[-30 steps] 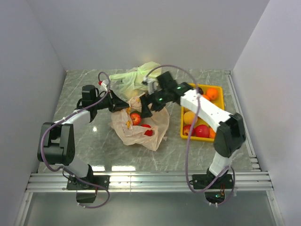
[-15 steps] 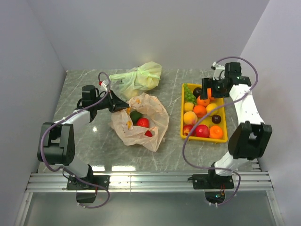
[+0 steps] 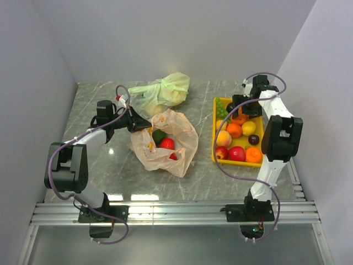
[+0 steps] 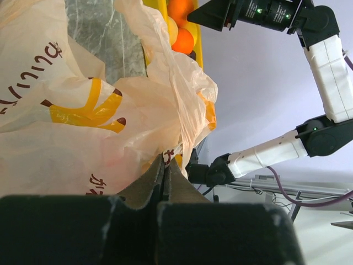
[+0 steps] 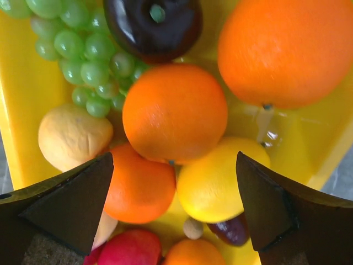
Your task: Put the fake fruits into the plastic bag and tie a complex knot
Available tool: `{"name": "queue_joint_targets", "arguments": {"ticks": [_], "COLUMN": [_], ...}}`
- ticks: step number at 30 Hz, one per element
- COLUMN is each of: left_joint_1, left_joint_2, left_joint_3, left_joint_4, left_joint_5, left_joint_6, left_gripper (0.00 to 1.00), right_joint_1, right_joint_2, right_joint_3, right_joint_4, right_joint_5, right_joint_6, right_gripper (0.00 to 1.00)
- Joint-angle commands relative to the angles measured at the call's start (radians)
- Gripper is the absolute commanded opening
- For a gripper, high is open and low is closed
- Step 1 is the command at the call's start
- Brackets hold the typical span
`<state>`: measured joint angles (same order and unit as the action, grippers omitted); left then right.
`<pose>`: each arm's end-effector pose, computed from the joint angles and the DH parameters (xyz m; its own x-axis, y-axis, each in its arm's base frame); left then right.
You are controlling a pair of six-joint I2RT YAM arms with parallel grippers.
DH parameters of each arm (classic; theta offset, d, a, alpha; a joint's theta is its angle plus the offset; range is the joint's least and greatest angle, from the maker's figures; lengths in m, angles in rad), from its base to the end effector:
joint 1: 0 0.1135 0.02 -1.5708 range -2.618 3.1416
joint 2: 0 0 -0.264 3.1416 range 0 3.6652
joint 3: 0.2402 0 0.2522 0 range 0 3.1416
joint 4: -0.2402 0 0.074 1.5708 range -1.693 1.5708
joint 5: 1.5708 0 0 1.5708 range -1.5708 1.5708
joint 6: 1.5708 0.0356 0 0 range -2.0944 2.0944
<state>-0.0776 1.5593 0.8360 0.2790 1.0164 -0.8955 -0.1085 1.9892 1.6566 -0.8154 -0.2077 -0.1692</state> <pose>0.3207 -0.0553 0.2205 -0.8971 -0.3424 -0.2792 0.1695 0.3169 -0.9332 0.4214 -0.0385 0.2322 -0.8973 -0.0680 -0.4361 -0.1311 0.9845 0.1163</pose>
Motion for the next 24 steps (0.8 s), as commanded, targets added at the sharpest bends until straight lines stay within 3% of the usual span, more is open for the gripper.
{"name": "queue_joint_targets", "arguments": {"ticks": [1,10,19,24], "left_joint_1": [0.002,0.002,0.002,0.002], "left_joint_2": [0.008,0.016,0.016,0.013], "left_joint_3": [0.026,0.054,0.069,0.068], "left_joint_4": [0.005,-0.049,-0.067,-0.067], "left_joint_5": [0.019,0.013,0.014,0.017], "left_joint_6": [0.035,0.07,0.082,0.081], "left_gripper": [0.01,0.01,0.0,0.01], "right_joint_1": [0.021,0.033,0.032,0.041], "right_joint_2": [0.016,0.071,-0.067,-0.194], "right_joint_3": [0.049,0.042,0.032,0.091], "right_joint_4": [0.047,0.079,0.024,-0.046], "right_joint_5": [-0.004,0.045,0.051,-0.014], "right_joint_6": [0.036,0.039,-0.016,-0.052], "right_gripper": [0.98,0.95,0.64,0.59]}}
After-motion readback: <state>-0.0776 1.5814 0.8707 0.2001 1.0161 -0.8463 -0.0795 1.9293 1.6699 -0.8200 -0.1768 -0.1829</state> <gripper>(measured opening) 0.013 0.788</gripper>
